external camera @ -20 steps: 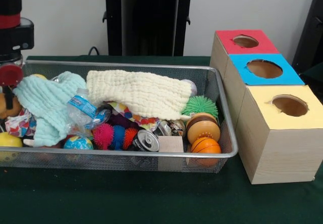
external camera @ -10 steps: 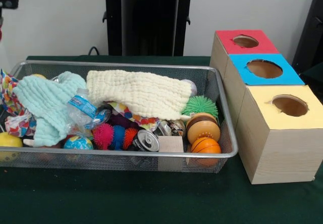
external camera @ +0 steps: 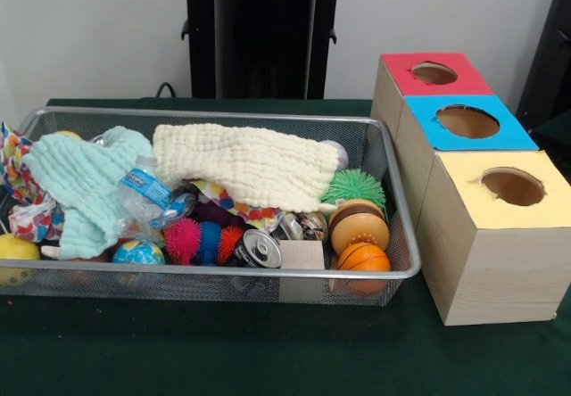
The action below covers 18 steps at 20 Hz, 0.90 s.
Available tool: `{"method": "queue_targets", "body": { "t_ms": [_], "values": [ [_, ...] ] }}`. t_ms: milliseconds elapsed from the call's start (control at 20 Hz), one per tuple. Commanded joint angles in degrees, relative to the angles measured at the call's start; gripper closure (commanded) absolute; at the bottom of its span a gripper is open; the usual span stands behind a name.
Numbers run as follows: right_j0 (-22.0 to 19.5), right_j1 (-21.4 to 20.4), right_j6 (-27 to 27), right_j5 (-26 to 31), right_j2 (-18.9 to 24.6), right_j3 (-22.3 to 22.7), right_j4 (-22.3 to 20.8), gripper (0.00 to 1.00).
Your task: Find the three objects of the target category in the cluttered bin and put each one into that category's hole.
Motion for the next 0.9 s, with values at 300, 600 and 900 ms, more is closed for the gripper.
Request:
{"method": "queue_targets", "body": {
  "t_ms": [300, 600, 900],
  "values": [
    [7.92, -5.65, 0.74, 6.34, -0.12, 13.01, 7.20, 1.00],
    [12.94, -5.45, 5.65, 5.46, -3.35, 13.22, 9.11, 1.00],
    [19.36, -5.85, 11.39, 5.42, -7.03, 13.95, 12.34, 1.00]
  ]
}}
